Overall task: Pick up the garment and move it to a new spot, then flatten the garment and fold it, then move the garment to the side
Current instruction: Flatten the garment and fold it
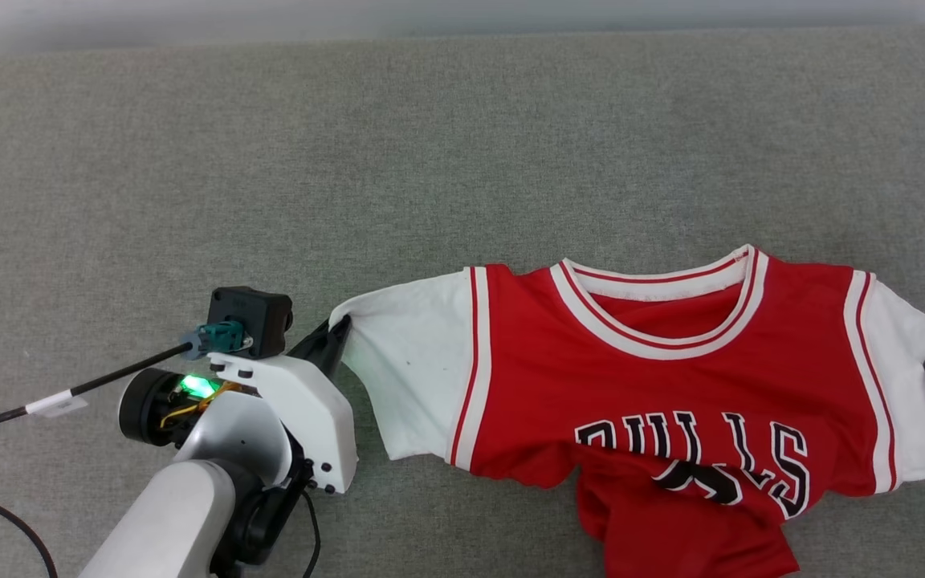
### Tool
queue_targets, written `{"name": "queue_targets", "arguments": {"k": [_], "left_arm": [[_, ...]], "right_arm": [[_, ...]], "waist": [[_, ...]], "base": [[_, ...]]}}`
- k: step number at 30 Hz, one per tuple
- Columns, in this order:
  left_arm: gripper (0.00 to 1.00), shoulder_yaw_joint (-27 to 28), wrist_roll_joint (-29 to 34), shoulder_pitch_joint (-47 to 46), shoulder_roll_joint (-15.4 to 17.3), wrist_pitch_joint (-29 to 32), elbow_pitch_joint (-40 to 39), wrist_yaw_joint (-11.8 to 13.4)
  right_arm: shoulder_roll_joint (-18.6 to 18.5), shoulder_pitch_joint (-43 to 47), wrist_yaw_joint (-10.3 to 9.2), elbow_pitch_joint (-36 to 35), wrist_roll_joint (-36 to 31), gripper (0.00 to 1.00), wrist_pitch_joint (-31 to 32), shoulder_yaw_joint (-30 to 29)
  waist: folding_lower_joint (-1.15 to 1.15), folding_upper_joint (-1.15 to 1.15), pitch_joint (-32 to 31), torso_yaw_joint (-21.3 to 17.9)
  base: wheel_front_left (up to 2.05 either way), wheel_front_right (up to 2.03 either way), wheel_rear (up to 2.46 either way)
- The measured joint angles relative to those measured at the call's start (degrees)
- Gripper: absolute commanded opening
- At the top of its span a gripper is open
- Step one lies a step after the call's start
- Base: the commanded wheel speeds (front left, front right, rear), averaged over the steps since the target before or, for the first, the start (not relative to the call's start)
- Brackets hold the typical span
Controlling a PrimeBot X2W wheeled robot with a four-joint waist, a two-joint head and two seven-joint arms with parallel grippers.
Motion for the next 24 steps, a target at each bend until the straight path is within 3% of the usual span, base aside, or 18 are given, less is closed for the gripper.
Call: {"name": "queue_targets", "arguments": {"k": [5,6,7,8,16,24], "left_arm": [[0.0,0.0,0.2,-0.2,-0.1,-0.4,0.1,0.3],[0.0,0.0,0.2,-0.2,-0.1,-0.5,0.1,0.3],[0.0,0.1,0.0,-0.2,-0.1,-0.5,0.2,0.3],[0.0,0.2,-0.2,-0.2,-0.1,-0.6,0.2,0.3],[0.0,1.3,-1.1,0.5,0.3,-1.6,2.5,0.5],[0.0,4.7,-1.3,-2.8,1.1,-5.5,7.4,0.5]], "right_arm": [[0.5,-1.5,0.0,2.0,-0.1,1.0,2.3,-0.6],[0.6,-1.7,-0.01,2.3,-0.1,0.46,2.7,-0.8],[0.6,-1.8,-0.01,2.6,-0.1,0.18,3.1,-0.8],[0.6,-1.9,-0.01,2.8,-0.2,0.0,3.4,-0.8],[1.4,-1.7,-0.01,1.8,-0.5,0.0,2.3,2.0],[0.3,-1.5,0.0,-3.9,-2.8,0.0,-2.2,6.6]], "waist": [[0.0,0.0,1.7,0.7],[0.0,0.0,1.7,0.7],[0.0,0.0,1.7,0.7],[0.0,0.0,1.6,0.7],[0.0,0.0,-1.5,-0.1],[0.0,0.0,-9.1,-1.2]], "base": [[0.0,0.0,0.0],[0.0,0.0,0.0],[0.0,0.0,0.0],[0.0,0.0,0.0],[0.0,0.0,0.0],[0.0,0.0,0.0]]}}
